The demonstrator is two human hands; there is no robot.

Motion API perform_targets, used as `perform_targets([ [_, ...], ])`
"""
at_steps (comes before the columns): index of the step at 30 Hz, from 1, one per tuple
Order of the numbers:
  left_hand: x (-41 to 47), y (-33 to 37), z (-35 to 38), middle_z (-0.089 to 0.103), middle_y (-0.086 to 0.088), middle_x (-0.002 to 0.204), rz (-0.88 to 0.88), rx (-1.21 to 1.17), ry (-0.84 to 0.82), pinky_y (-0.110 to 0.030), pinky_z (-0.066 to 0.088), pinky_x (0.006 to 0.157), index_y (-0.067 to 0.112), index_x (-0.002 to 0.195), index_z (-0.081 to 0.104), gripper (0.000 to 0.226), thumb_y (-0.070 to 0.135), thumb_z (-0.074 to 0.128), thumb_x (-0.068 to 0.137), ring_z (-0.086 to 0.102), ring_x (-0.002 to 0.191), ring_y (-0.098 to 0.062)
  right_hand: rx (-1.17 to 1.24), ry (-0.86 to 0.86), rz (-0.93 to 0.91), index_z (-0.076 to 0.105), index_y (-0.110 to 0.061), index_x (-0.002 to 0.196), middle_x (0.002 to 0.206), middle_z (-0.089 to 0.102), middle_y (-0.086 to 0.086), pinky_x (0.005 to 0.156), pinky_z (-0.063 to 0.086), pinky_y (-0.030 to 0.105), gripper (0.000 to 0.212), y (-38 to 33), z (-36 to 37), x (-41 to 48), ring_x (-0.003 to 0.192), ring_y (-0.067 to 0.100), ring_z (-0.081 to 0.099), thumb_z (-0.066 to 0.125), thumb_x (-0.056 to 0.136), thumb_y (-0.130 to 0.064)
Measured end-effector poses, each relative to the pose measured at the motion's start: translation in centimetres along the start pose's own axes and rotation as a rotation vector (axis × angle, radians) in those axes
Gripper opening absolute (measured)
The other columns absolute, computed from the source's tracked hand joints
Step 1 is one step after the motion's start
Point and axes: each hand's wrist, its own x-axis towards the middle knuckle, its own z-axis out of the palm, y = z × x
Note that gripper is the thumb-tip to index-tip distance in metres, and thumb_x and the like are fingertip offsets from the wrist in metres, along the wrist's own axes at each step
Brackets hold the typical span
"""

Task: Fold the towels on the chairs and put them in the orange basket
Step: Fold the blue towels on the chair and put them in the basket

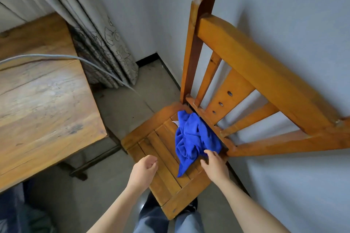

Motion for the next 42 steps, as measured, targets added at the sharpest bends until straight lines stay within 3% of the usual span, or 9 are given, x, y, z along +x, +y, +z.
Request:
perform_targets([
  [4, 3.8, 0.4, -1.0, 0.059, 0.002, 0.119, 0.027, -0.044, -0.006, -0.020, 0.041, 0.088, 0.016, 0.123, 0.056, 0.029, 0.019, 0.045, 0.096, 0.054, 0.108, -0.013, 0.056, 0.105, 0.061, 0.043, -0.013, 0.131, 0.131, 0.050, 0.004, 0.077, 0.040, 0.024, 0.039, -1.0, 1.5, 3.8, 0.117, 0.021, 0.051, 0.048, 0.095, -0.027],
  [12, 8.3, -3.1, -2.2, 0.058, -0.001, 0.124, 0.004, 0.015, -0.070, -0.025, 0.043, 0.095, 0.016, 0.123, 0.055, 0.029, 0.019, 0.045, 0.096, 0.054, 0.114, -0.015, -0.063, 0.196, 0.280, 0.044, -0.010, 0.129, 0.130, 0.053, 0.008, 0.081, 0.046, 0.035, 0.039, -2.5, 5.8, 8.3, 0.120, 0.027, 0.048, 0.052, 0.092, -0.018],
  [17, 8.7, -4.6, -3.6, 0.059, -0.002, 0.123, -0.007, 0.043, -0.110, -0.018, 0.039, 0.089, 0.013, 0.123, 0.056, 0.029, 0.017, 0.045, 0.096, 0.055, 0.112, -0.014, -0.059, 0.238, 0.353, 0.058, -0.004, 0.111, 0.115, 0.061, 0.014, 0.074, 0.042, 0.034, 0.023, -3.8, 5.9, 8.6, 0.114, 0.030, 0.050, 0.047, 0.092, -0.013],
  [24, 6.4, -0.9, -4.9, 0.060, -0.001, 0.123, 0.099, 0.087, -0.193, -0.021, 0.042, 0.090, 0.015, 0.122, 0.057, 0.030, 0.019, 0.046, 0.095, 0.056, 0.111, -0.015, 0.231, 0.400, 0.181, 0.061, 0.003, 0.105, 0.105, 0.061, 0.016, 0.071, 0.032, 0.024, 0.021, -7.5, 0.6, 1.9, 0.100, 0.031, 0.055, 0.053, 0.090, -0.008],
  [29, 4.4, 5.3, -6.8, 0.059, -0.002, 0.119, 0.335, 0.101, -0.177, -0.029, 0.045, 0.091, 0.017, 0.124, 0.055, 0.036, 0.016, 0.054, 0.088, 0.055, 0.111, -0.020, 0.318, 0.309, -0.029, 0.059, -0.004, 0.104, 0.092, 0.059, 0.001, 0.073, 0.038, 0.022, 0.016, -11.0, -5.2, -3.9, 0.088, 0.018, 0.055, 0.052, 0.091, -0.009],
  [33, 2.7, 9.1, -8.3, 0.045, -0.002, 0.137, 0.547, 0.211, -0.165, -0.033, 0.042, 0.097, 0.021, 0.138, 0.040, 0.055, 0.019, 0.057, 0.086, 0.041, 0.125, -0.021, 0.284, 0.250, -0.168, 0.056, -0.012, 0.101, 0.092, 0.060, -0.001, 0.072, 0.045, 0.017, 0.010, -13.2, -9.4, -6.9, 0.089, 0.015, 0.057, 0.051, 0.092, -0.011],
  [35, 1.6, 10.2, -9.4, 0.042, 0.000, 0.139, 0.634, 0.225, -0.100, -0.030, 0.040, 0.096, 0.021, 0.135, 0.045, 0.050, 0.017, 0.058, 0.086, 0.038, 0.127, -0.020, 0.235, 0.231, -0.229, 0.054, -0.015, 0.101, 0.092, 0.058, -0.003, 0.065, 0.042, 0.009, 0.010, -14.4, -11.3, -8.3, 0.087, 0.012, 0.055, 0.049, 0.093, -0.012],
  [39, 0.1, 11.8, -11.8, 0.047, -0.005, 0.136, 0.744, 0.147, 0.070, -0.028, 0.033, 0.100, 0.008, 0.114, 0.063, 0.028, 0.013, 0.059, 0.086, 0.039, 0.126, -0.024, 0.194, 0.292, -0.283, 0.056, -0.012, 0.105, 0.093, 0.057, -0.004, 0.068, 0.040, 0.014, 0.013, -16.1, -14.8, -10.5, 0.089, 0.013, 0.055, 0.048, 0.094, -0.012],
  [42, -1.3, 13.1, -14.3, 0.056, -0.004, 0.125, 0.870, 0.134, 0.087, -0.026, 0.035, 0.097, 0.007, 0.107, 0.065, 0.022, 0.010, 0.058, 0.086, 0.046, 0.118, -0.022, 0.212, 0.343, -0.281, 0.056, -0.017, 0.102, 0.094, 0.058, -0.006, 0.067, 0.041, 0.009, 0.012, -16.5, -17.2, -12.4, 0.093, 0.011, 0.056, 0.046, 0.095, -0.013],
])
